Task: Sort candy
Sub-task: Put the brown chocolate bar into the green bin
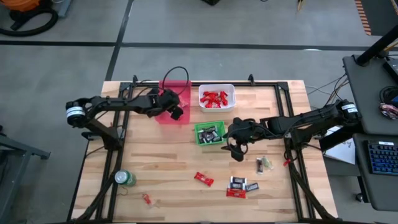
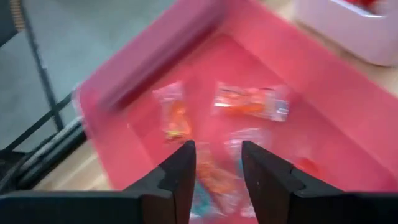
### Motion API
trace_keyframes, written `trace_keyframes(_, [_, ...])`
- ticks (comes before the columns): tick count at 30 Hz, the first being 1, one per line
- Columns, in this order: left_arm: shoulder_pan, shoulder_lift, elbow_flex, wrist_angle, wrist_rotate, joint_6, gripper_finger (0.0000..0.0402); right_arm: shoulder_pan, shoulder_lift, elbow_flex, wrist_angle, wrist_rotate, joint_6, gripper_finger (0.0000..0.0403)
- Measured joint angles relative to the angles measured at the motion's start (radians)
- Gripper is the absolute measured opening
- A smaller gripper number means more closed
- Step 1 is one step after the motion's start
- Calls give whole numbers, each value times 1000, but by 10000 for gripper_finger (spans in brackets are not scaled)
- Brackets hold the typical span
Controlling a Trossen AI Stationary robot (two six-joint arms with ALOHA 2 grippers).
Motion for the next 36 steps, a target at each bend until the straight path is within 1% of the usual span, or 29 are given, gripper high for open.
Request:
trace_keyframes(4, [-77, 0, 0, 1, 6, -20, 122, 0, 0, 0, -17, 0, 94, 246])
trace_keyframes(10, [-261, -2, 0, 22, -2, -58, 123, 3, 2, 0, -106, -9, 296, 242])
trace_keyframes(13, [-365, -2, 0, 38, -47, -85, 123, 18, 18, 0, -188, -15, 409, 242])
trace_keyframes(17, [-497, -3, 0, 50, -131, -118, 123, 47, 56, 0, -292, -68, 555, 239])
trace_keyframes(20, [-575, -6, 1, 65, -156, -134, 123, 77, 93, 1, -356, -126, 649, 236])
trace_keyframes(24, [-641, -7, 1, 68, -162, -144, 123, 129, 150, 23, -460, -213, 761, 235])
trace_keyframes(30, [-689, -8, 13, 71, -164, -149, 123, 220, 229, 49, -615, -288, 896, 235])
trace_keyframes(36, [-704, -8, 34, 71, -165, -149, 123, 299, 272, 44, -704, -307, 1004, 235])
